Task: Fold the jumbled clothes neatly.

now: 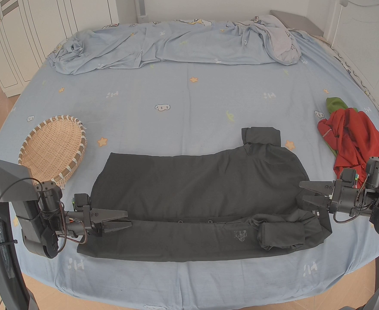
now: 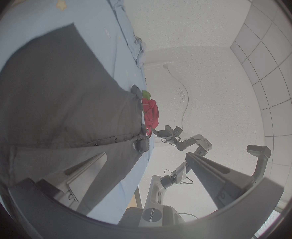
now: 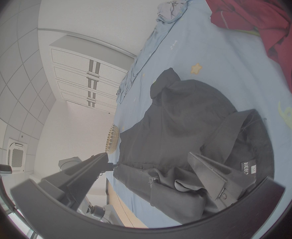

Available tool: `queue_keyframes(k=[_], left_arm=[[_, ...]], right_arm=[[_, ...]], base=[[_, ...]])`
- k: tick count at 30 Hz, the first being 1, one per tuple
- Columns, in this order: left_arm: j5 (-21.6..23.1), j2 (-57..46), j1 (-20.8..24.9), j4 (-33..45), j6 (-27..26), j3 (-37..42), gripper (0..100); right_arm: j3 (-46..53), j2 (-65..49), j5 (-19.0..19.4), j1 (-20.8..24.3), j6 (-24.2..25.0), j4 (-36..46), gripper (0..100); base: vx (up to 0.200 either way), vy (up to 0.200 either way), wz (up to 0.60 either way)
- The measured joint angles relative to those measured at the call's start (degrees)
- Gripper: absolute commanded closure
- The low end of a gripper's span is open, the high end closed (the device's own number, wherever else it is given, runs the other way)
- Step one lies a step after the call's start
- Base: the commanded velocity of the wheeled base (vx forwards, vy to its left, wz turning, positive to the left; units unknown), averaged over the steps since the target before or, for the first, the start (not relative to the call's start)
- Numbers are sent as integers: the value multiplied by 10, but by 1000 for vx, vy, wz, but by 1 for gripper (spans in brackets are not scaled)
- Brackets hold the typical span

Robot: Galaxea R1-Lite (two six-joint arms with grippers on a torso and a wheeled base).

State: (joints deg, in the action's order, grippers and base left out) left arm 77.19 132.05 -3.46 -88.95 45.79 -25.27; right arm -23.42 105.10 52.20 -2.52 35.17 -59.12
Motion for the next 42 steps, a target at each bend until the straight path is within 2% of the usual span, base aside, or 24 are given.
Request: queue_keyframes(k=[8,11,15,21,24,30,42], left_arm=[[-20,31,4,-1,-29,12,0],[-20,34,4,-2,-38,25,0],[-20,35,4,-2,-49,42,0],[-20,33,1,-1,-61,56,0],[-20,29,-1,0,-64,64,0],[-20,15,-1,1,-66,82,0],[-19,4,-3,0,-67,94,0]], right_arm=[[-3,21,-7,27,-15,-2,0],[-4,32,-8,18,-47,-2,0],[8,34,-7,-17,-95,-3,0],[61,19,-5,-59,-217,-2,0],[96,9,-6,-73,-251,-2,0],[136,-5,-7,-86,-256,-2,0],[154,-9,-8,-81,-260,-3,0]], base=[[0,0,0],[0,0,0],[0,0,0],[0,0,0],[0,0,0],[0,0,0],[0,0,0]])
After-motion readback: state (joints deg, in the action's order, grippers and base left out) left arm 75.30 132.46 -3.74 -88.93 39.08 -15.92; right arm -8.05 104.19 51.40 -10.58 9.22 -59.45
